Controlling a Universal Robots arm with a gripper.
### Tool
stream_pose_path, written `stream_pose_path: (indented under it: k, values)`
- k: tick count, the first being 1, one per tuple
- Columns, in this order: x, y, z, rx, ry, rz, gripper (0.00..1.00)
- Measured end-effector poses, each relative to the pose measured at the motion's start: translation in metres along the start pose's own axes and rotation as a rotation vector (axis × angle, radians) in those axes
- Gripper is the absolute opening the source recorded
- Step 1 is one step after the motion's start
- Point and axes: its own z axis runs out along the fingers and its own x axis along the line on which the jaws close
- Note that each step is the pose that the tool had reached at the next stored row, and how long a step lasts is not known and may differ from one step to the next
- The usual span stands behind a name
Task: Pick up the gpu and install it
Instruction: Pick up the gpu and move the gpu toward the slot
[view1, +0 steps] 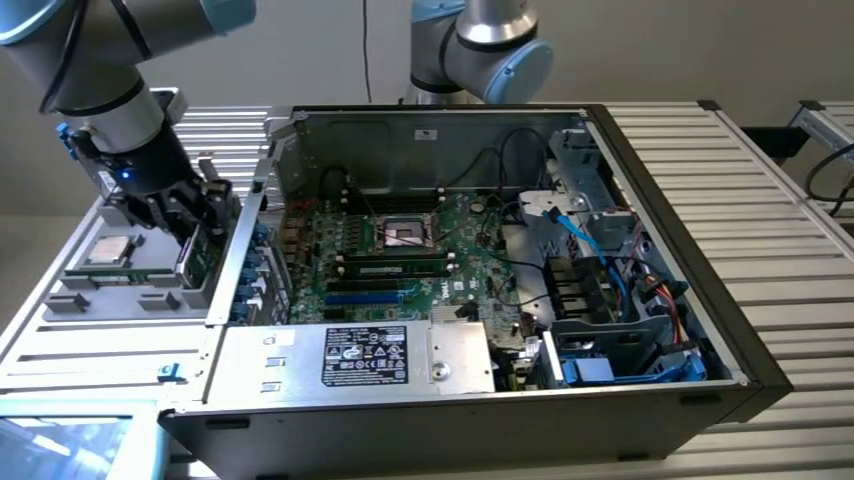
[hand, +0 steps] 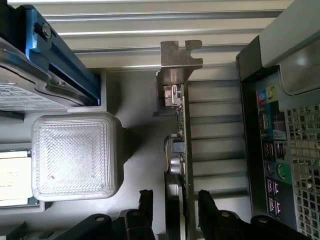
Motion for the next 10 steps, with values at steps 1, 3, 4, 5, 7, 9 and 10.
stream_pose_path:
  k: [1,3,4,5,7,9,10]
  values:
    - [0.0009,-0.0001,0.0003,-0.0015,-0.0007,0.000,0.50]
    - [0.0011,-0.0002,0.0006,-0.0036,-0.0008,0.000,0.50]
    - [0.0011,-0.0001,0.0006,-0.0039,-0.0008,0.000,0.50]
    - [0.0012,-0.0001,0.0007,-0.0042,-0.0008,-0.001,0.50]
    - [0.0012,-0.0002,0.0008,-0.0043,-0.0005,-0.002,0.50]
    - [0.0013,-0.0003,0.0014,-0.0044,-0.0005,-0.003,0.50]
    - [0.0012,-0.0003,0.0020,-0.0046,-0.0006,-0.003,0.50]
